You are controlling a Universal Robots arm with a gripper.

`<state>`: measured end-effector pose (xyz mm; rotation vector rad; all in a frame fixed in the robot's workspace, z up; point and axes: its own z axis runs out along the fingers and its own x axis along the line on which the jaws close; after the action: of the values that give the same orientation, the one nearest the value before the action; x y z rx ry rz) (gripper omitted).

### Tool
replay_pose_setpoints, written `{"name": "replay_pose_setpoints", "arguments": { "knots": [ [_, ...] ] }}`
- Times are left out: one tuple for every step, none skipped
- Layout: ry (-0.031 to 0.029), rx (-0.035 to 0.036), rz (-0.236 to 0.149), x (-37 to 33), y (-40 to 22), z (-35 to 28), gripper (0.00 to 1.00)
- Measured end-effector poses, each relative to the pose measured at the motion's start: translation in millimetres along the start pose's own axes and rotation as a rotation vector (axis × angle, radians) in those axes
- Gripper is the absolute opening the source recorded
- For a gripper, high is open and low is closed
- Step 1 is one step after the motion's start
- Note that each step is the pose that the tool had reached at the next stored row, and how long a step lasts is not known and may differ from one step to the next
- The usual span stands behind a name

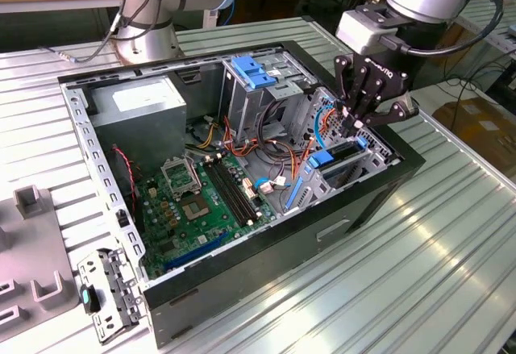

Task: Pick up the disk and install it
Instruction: 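Insert the first disk wire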

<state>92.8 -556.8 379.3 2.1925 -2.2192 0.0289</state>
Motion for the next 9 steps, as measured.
{"name": "replay_pose_setpoints", "arguments": {
  "knots": [
    [0.0009,-0.0002,0.000,-0.1,-4.7,0.0,0.11],
    [0.0011,-0.0013,0.000,-0.1,-9.2,0.1,0.11],
    [0.0012,-0.0038,-0.003,-0.2,-16.6,0.1,0.11],
    [0.0014,-0.0040,-0.018,-0.3,-20.0,0.0,0.11],
    [0.0014,-0.0031,-0.051,-0.3,-20.3,0.1,0.11],
    [0.0015,-0.0026,-0.069,-0.3,-20.3,0.1,0.11],
    [0.0017,-0.0020,-0.091,-0.2,-20.5,0.0,0.11],
    [0.0016,-0.0020,-0.103,-0.3,-21.1,-1.0,0.11],
    [0.0011,-0.0021,-0.108,-0.4,-21.2,-2.5,0.11]
  ]
}}
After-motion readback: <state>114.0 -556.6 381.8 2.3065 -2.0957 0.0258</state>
